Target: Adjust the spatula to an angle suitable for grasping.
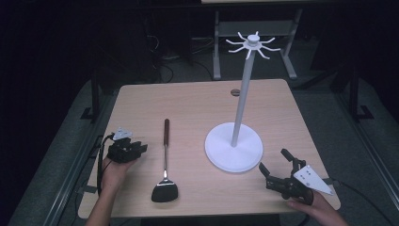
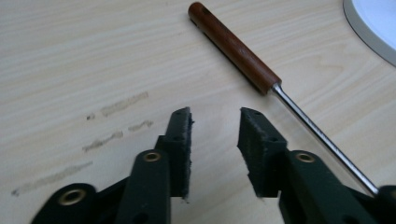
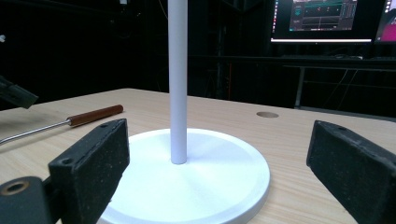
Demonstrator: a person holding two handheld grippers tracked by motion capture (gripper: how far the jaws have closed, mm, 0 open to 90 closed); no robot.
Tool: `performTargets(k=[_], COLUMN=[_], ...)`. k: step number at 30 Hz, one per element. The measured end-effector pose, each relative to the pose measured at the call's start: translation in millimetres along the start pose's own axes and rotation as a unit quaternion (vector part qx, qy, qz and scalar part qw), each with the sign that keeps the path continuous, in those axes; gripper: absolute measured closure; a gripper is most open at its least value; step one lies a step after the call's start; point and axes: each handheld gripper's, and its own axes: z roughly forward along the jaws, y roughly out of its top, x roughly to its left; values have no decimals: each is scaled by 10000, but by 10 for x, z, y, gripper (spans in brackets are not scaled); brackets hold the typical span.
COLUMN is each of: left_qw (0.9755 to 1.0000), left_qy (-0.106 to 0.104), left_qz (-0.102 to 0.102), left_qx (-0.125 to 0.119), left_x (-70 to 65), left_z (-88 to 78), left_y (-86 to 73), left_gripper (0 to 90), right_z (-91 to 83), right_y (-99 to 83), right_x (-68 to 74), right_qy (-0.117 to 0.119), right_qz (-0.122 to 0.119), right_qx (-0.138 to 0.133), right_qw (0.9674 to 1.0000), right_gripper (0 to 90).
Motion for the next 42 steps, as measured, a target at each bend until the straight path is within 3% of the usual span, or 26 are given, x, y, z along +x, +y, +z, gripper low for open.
performTargets(k=[4, 10, 15, 17, 27, 35, 42], left_qw=[10000, 10000, 10000, 9999, 9999, 9994, 9990], left_qy=[27, 4, 12, 88, -80, -323, -375], left_qz=[43, -6, 10, 108, 96, 40, 58], left_qx=[24, 6, 1, 64, -6, 135, 233], left_x=[-7, -3, 0, -1, -51, -93, -154], left_z=[41, 154, 244, 297, 542, 676, 739], left_y=[72, 229, 304, 322, 333, 281, 268], left_gripper=[722, 890, 895, 896, 896, 896, 896], right_z=[0, 0, 1, 0, -1, 0, 0], right_y=[1, 0, 1, 0, 0, 0, 0], right_x=[1, 0, -2, 0, 0, 5, 5], right_qy=[-8, -11, -9, -11, -9, -25, -24], right_qz=[9, 9, 23, 21, 19, 2, -2], right_qx=[1, -2, -10, 0, 1, -1, -2], right_qw=[10000, 10000, 10000, 10000, 10000, 10000, 10000], right_gripper=[55, 55, 55, 55, 55, 55, 55])
